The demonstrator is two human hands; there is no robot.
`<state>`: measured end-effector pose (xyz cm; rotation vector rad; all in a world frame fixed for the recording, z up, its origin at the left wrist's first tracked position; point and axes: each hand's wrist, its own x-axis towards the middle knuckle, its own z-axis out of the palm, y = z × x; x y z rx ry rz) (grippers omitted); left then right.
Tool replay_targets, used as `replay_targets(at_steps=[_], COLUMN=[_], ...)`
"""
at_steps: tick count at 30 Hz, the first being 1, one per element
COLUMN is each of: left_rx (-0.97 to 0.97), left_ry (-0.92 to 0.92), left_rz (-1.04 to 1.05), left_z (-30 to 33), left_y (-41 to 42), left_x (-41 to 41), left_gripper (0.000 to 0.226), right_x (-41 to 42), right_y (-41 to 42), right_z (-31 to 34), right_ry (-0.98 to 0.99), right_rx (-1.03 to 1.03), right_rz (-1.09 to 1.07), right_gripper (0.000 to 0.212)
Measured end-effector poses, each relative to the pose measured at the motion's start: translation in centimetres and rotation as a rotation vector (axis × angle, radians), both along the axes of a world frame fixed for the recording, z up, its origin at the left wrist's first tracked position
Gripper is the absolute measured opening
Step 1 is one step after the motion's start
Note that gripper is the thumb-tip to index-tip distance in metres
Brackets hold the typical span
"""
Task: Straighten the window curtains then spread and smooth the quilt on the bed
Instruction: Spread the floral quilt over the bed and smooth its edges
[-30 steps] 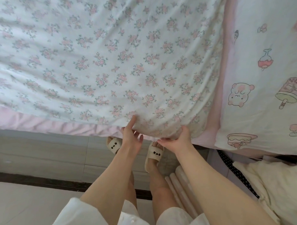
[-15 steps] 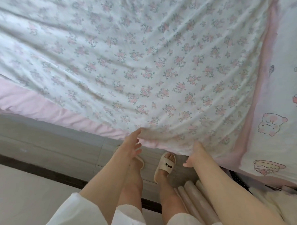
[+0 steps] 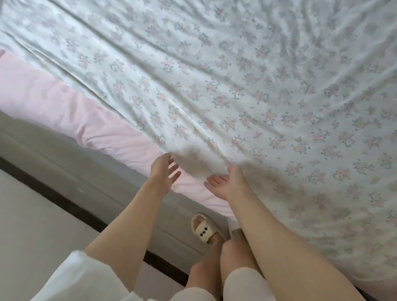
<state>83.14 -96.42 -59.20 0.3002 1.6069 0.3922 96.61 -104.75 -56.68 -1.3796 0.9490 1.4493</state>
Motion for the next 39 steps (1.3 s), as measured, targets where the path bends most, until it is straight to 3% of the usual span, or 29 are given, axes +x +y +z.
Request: replay_targets(at_steps=[5, 9, 13, 19, 21, 26, 28, 31, 33, 37, 39], left_rx=[0.02, 0.035, 0.081, -0.005, 0.048, 0.138, 0.104, 0.109, 0.074, -0.046, -0.055], left_ry=[-0.008, 0.078, 0.165, 0.093, 0.107, 0.015, -0.027, -0.269, -0.367, -0.188, -0.062], left_rz=[0.008, -0.036, -0.002, 0.213, 0.237, 0.28, 0.281, 0.288, 0.25, 0.016, -0.12], left_z=[0.0, -0.6, -1.7, -2.3, -2.0, 0.0, 0.6, 0.3, -0.6, -2.7, -3.4], left_y=[6.0, 11.2, 17.2, 22.9, 23.4, 26.7, 28.4, 29.1, 27.8, 28.5, 29.6], left_x=[-2.2, -3.1, -3.0, -2.8, -2.8, -3.7, -4.5, -6.4, -9.2, -14.7, -13.8], left_gripper=[0.01, 0.034, 0.037, 0.041, 0.039, 0.072, 0.062, 0.029, 0.024, 0.015, 0.007], right_x=[-2.6, -5.1, -7.2, -6.7, -6.6, -6.5, -6.2, -6.6, -7.7, -11.0, -10.3], right_y=[5.3, 10.2, 14.7, 16.6, 16.5, 16.6, 16.6, 16.4, 15.5, 15.1, 15.9], right_z=[-1.2, -1.7, -3.0, -3.7, -3.2, -1.6, -1.5, -1.3, -1.6, -3.1, -3.4], right_ry=[0.032, 0.144, 0.14, 0.153, 0.133, 0.026, 0.0, -0.086, -0.135, -0.188, -0.219], right_rx=[0.002, -0.015, -0.062, -0.181, -0.172, -0.08, -0.057, -0.004, -0.018, -0.125, -0.195], right_rz=[-0.044, -0.217, -0.354, -0.544, -0.642, -0.873, -0.932, -0.973, -0.949, -0.778, -0.583], right_gripper=[0.046, 0.036, 0.031, 0.043, 0.041, 0.031, 0.029, 0.036, 0.038, 0.025, 0.012])
